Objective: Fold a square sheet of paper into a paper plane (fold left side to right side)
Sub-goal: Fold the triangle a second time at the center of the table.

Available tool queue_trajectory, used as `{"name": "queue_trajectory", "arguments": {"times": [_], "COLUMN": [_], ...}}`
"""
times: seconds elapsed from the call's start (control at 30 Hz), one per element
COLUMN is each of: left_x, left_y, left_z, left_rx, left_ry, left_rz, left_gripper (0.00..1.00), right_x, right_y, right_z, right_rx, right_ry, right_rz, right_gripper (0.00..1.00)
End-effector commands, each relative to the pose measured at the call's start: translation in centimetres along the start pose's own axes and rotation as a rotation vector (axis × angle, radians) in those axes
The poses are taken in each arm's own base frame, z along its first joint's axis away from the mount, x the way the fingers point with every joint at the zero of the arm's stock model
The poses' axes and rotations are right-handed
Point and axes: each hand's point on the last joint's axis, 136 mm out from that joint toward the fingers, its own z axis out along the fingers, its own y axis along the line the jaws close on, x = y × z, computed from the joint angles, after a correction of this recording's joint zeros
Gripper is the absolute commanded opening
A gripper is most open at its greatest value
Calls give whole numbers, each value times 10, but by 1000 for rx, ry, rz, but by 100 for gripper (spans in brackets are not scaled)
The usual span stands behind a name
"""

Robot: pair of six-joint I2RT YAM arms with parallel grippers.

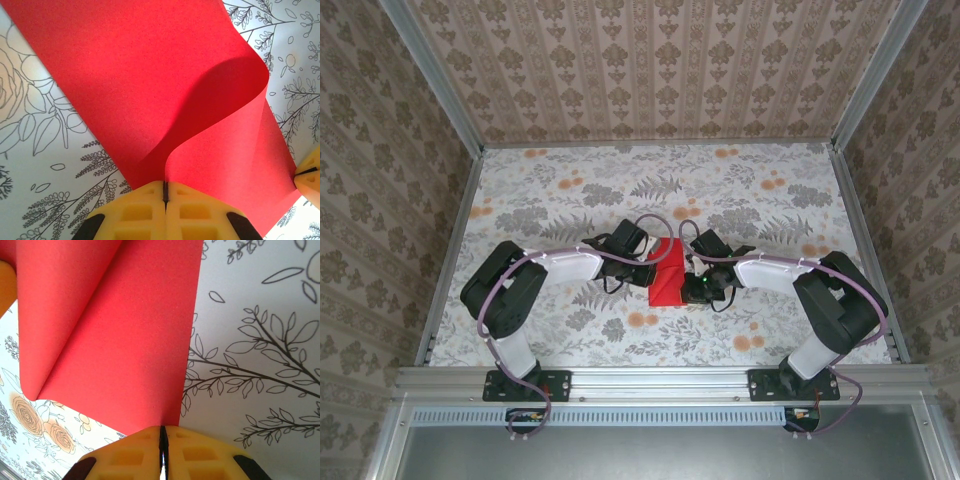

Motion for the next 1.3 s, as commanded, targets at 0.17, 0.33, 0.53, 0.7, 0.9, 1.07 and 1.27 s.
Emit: {"name": "queue_trajectory", "arguments": {"times": [0.17,0.33,0.53,0.7,0.9,1.07,1.27], "left_x": [-7,-6,-3,1,5,5,13], "left_y": [5,6,8,9,12,12,12], "left_z": [0,0,2,4,6,5,5], "left_rx": [-21,-23,-29,-34,-39,-42,-44], "left_ry": [-11,-7,6,22,33,32,47], "left_rz": [18,20,19,18,15,15,12], "left_gripper": [1,1,1,1,1,1,1], "right_x": [12,13,13,13,13,13,7], "right_y": [-16,-17,-17,-17,-17,-17,-8], "right_z": [6,6,6,8,8,8,5], "right_rx": [60,62,63,64,62,63,3], "right_ry": [59,60,61,66,68,69,45], "right_rz": [18,19,18,19,19,18,24], "right_gripper": [12,12,12,12,12,12,12]}}
